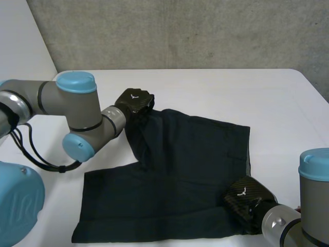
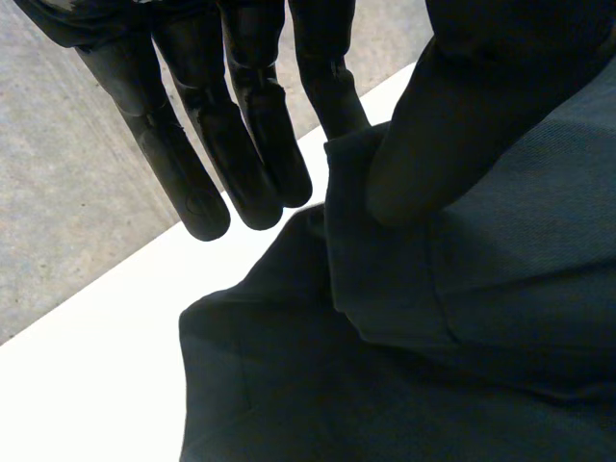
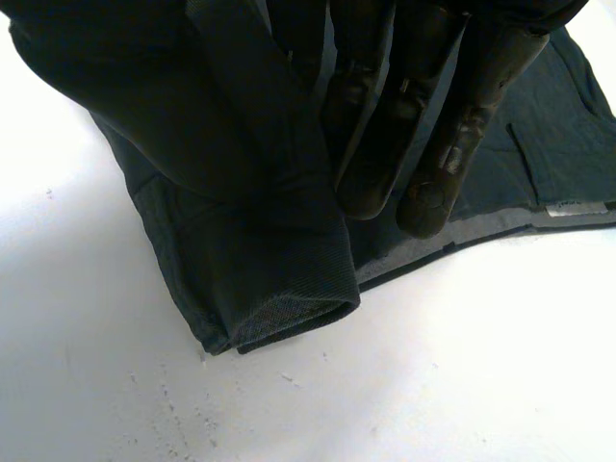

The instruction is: Fold the shorts.

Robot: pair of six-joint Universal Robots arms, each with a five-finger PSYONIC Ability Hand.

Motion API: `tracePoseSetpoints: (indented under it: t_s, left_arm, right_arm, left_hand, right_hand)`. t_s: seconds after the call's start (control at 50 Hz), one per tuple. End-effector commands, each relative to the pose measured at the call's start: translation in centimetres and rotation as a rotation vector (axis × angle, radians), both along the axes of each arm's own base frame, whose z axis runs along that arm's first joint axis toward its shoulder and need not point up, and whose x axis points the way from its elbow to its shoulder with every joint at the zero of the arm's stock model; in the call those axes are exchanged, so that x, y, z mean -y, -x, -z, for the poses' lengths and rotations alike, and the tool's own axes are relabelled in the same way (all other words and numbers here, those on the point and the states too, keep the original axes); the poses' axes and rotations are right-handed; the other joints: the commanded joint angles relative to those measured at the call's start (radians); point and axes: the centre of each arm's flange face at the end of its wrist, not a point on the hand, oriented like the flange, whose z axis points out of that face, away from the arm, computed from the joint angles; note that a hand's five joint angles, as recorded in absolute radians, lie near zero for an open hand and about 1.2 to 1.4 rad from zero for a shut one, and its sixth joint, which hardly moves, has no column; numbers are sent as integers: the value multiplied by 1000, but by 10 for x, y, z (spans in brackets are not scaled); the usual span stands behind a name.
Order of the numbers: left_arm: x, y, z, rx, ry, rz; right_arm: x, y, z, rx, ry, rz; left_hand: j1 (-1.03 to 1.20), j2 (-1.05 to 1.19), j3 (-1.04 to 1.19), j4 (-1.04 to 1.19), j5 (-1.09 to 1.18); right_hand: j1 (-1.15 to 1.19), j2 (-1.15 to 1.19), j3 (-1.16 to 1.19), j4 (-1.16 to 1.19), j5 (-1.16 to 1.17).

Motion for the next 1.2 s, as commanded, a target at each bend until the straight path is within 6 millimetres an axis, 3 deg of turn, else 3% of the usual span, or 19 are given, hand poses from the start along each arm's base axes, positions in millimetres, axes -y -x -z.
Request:
tracePoseSetpoints:
  t_s: [0.02,0.16,0.36,0.52,0.62,0.76,0.84,0.86,0.92,0.94,1.02,1.12,1.14,1.2]
  left_arm:
    - [15,3,21,5,22,-42]
    - [14,4,33,12,-5,-30]
    - [7,14,27,-101,-74,75]
    - [4,18,36,-112,-104,84]
    - [-7,33,44,-109,-109,120]
    - [-6,35,33,-122,-86,111]
    - [-2,28,4,-156,-61,94]
    - [1,21,-11,-176,-53,76]
    - [10,2,-23,-197,-66,32]
    - [17,-14,-26,-208,-79,-4]
    - [32,-43,-22,-207,-109,-72]
    - [43,-62,-14,-198,-129,-121]
    - [49,-72,-5,-186,-150,-145]
    - [53,-77,13,-159,-177,-156]
  right_arm:
    - [-1,0,3,-5,-9,-1]
    - [0,0,3,-2,-5,2]
    - [0,0,3,0,-1,-1]
    - [0,0,3,0,1,-1]
    - [-1,0,4,-1,-2,-1]
    - [-1,0,4,-2,-4,0]
    - [0,0,4,0,-3,-1]
    - [0,0,4,0,-3,-1]
    - [0,0,4,0,1,0]
    - [0,0,4,1,2,0]
    - [0,0,4,2,3,0]
    - [0,0,5,0,1,0]
    - [-1,0,5,0,1,-1]
    - [-1,0,5,1,2,-1]
  left_hand:
    - [-73,-61,-62,-61,-64]
    - [-320,-309,-309,-309,-312]
    - [-317,-306,-307,-306,-309]
    - [-312,-300,-301,-300,-303]
    - [-312,-300,-301,-300,-303]
    - [-338,-326,-327,-326,-329]
    - [-405,-394,-395,-394,-397]
    - [-420,-408,-409,-409,-412]
    - [-485,-473,-474,-473,-476]
    - [-511,-499,-500,-500,-503]
    - [-511,-500,-500,-500,-503]
    - [-488,-476,-477,-476,-479]
    - [-485,-473,-474,-473,-476]
    - [-485,-473,-474,-473,-476]
  right_hand:
    - [417,218,195,205,216]
    - [417,218,195,205,216]
    - [417,218,195,205,216]
    - [417,218,195,205,216]
    - [417,218,195,205,216]
    - [417,218,195,205,216]
    - [417,218,195,205,216]
    - [417,218,195,205,216]
    - [417,218,195,205,216]
    - [417,218,195,205,216]
    - [417,218,195,205,216]
    - [417,218,195,205,216]
    - [417,218,195,205,216]
    - [417,218,195,205,216]
